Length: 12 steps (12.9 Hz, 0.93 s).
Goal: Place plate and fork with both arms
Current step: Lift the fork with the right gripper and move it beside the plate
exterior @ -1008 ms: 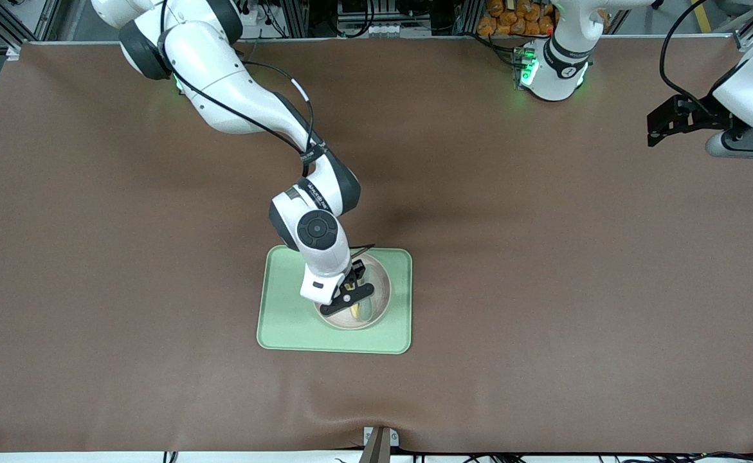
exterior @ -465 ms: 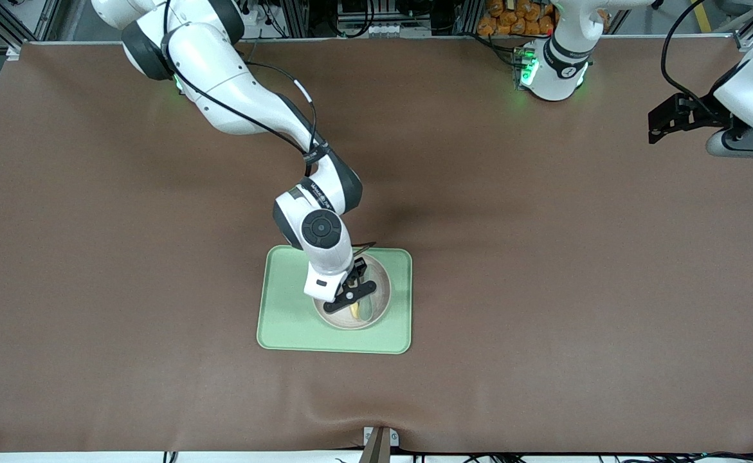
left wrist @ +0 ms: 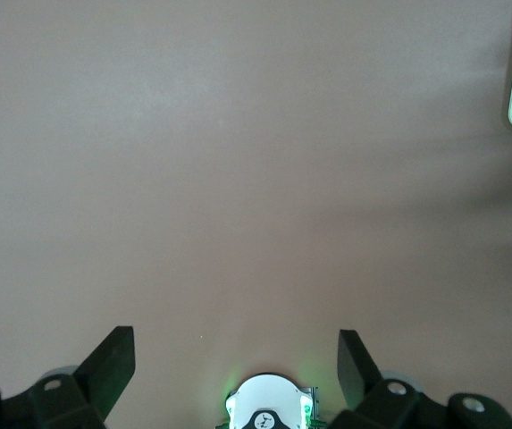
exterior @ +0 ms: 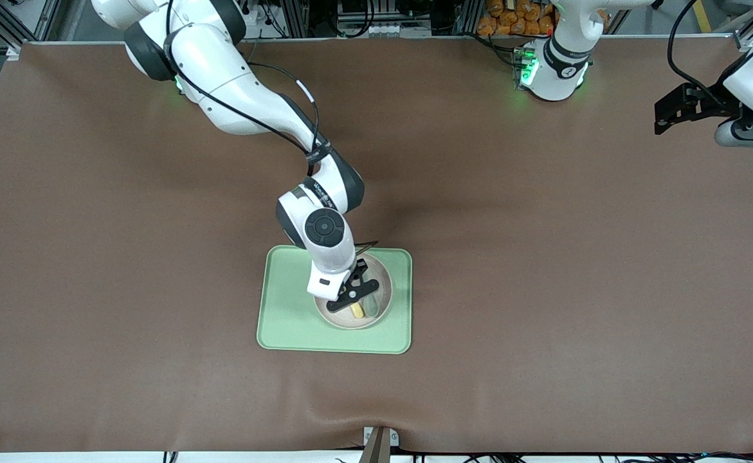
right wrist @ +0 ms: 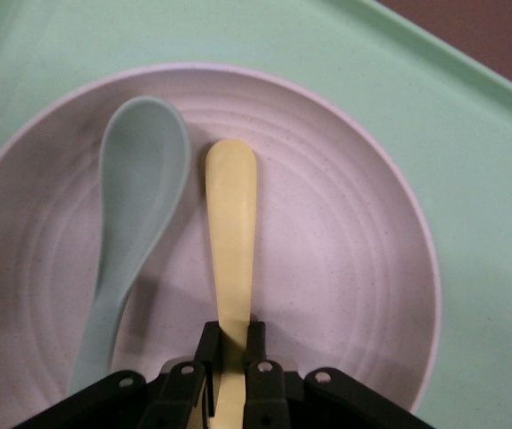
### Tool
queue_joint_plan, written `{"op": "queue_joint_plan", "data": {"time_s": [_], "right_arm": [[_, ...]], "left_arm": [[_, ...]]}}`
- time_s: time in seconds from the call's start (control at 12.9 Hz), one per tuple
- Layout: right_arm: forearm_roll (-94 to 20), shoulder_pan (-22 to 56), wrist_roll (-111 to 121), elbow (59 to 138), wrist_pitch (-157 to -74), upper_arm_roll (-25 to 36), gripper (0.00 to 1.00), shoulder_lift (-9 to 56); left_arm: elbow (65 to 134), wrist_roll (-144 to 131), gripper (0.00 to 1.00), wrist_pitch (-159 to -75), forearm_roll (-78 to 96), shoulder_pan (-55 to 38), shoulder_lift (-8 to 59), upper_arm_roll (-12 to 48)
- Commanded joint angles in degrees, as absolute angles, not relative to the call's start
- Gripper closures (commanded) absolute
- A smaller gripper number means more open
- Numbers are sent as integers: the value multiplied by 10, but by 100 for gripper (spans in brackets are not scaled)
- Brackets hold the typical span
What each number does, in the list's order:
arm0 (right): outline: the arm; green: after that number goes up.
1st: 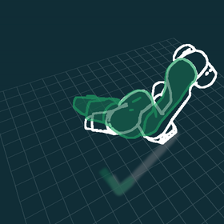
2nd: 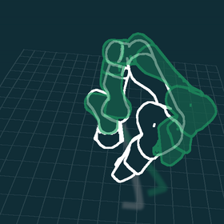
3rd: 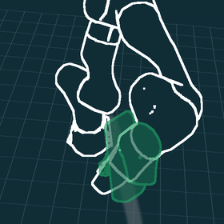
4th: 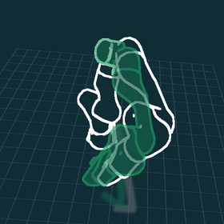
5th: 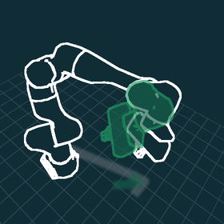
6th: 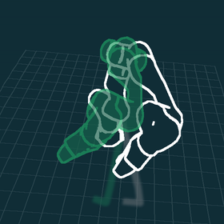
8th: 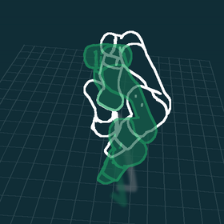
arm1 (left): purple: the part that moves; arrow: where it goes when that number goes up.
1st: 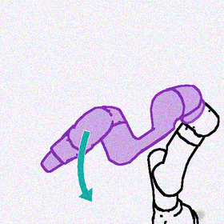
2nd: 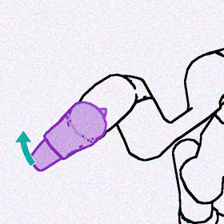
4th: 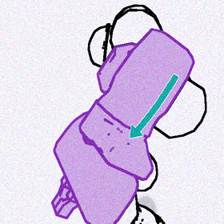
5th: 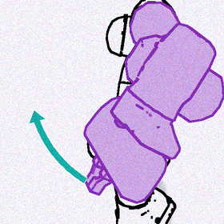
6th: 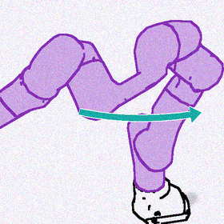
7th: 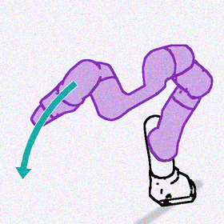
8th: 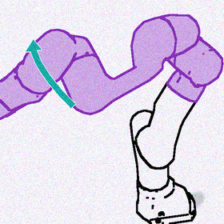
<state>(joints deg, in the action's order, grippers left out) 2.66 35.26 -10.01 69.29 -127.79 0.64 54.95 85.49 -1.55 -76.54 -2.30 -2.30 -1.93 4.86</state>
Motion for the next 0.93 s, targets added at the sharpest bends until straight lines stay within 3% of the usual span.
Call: {"op": "queue_joint_plan", "data": {"time_s": [0.0, 0.23, 0.85], "right_arm": [[24, 341, -114, 674, -1218, 4, 100, 531], [18, 315, -113, 672, -1184, 1, 100, 507], [18, 264, -181, 712, -1199, 7, 100, 499]], "left_arm": [[853, -18, 0, -751, -14, -18, -26, 50], [853, -16, 0, -752, -14, -18, -26, 49], [853, -18, 0, -753, -13, -18, -25, 49]]}}
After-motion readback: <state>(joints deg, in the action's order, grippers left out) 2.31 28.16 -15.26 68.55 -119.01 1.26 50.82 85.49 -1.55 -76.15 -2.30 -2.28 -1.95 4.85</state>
